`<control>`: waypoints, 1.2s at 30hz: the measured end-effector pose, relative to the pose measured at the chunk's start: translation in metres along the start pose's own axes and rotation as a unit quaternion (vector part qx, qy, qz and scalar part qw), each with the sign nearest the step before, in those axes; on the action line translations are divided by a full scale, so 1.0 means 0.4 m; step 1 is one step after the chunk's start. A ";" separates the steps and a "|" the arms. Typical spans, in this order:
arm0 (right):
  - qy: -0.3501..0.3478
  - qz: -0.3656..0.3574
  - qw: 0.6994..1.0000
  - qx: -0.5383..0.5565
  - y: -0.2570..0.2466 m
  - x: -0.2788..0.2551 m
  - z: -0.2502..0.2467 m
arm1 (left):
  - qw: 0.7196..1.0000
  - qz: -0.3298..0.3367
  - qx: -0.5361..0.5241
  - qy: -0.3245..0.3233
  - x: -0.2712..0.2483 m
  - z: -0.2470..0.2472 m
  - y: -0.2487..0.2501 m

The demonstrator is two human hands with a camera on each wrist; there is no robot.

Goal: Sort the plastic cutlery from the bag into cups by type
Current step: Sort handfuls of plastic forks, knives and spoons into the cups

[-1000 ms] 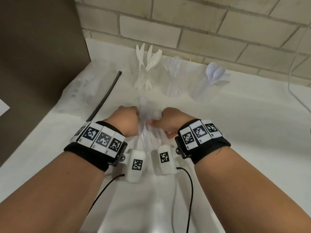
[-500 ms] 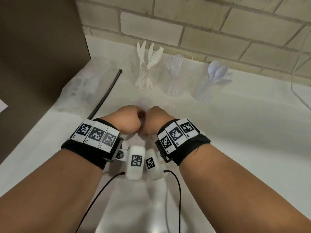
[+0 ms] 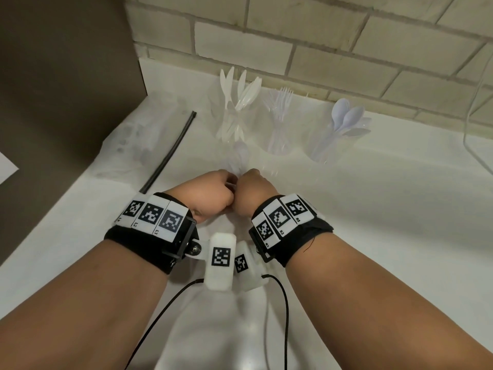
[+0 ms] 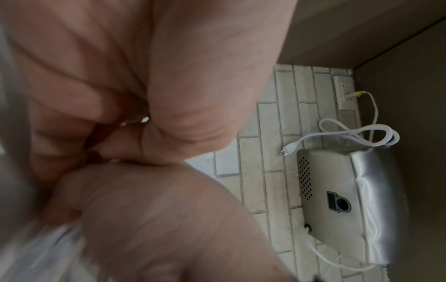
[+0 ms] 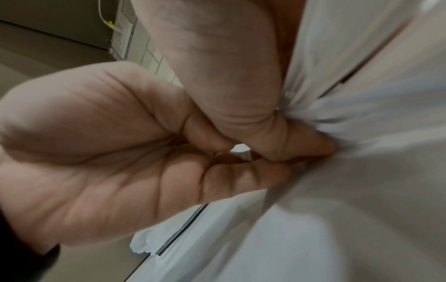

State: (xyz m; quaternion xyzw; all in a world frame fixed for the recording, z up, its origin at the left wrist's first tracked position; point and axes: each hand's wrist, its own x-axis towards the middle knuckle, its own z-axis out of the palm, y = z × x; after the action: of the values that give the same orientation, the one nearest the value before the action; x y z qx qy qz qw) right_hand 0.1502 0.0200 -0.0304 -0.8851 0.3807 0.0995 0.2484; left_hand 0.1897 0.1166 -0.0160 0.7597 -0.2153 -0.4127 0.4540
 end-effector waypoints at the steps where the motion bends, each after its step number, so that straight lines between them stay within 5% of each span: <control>1: -0.003 0.002 1.000 0.005 0.000 0.000 -0.004 | 1.000 -0.003 -0.015 -0.004 0.003 0.002 -0.004; 10: -0.032 -0.034 0.999 0.004 0.022 -0.018 -0.025 | 0.996 -0.018 -0.088 -0.008 0.019 0.005 -0.025; 15: -0.100 -0.060 0.993 0.035 0.046 -0.075 -0.093 | 0.975 0.027 -0.125 0.183 0.016 -0.042 0.017; 21: -0.123 -0.152 0.975 0.106 0.056 -0.144 -0.110 | 0.961 0.123 -0.235 0.078 -0.014 -0.054 0.073; 28: -0.120 -0.182 0.953 0.212 0.057 -0.158 -0.127 | 0.944 0.191 -0.237 0.129 -0.031 -0.008 0.092; 32: -0.086 -0.187 0.940 0.273 0.068 -0.157 -0.146 | 0.920 0.235 -0.312 0.039 -0.056 0.005 0.105; 36: 0.000 -0.174 0.874 0.453 0.075 -0.161 -0.215 | 0.895 0.132 -0.425 0.033 -0.050 -0.022 0.082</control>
State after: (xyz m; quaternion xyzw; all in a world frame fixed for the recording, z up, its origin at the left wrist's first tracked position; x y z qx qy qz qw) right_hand 0.0827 -0.0018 0.0559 -0.7277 0.2242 -0.1289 0.6352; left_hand 0.1870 0.1190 0.0232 0.4723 -0.1022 -0.3758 0.7907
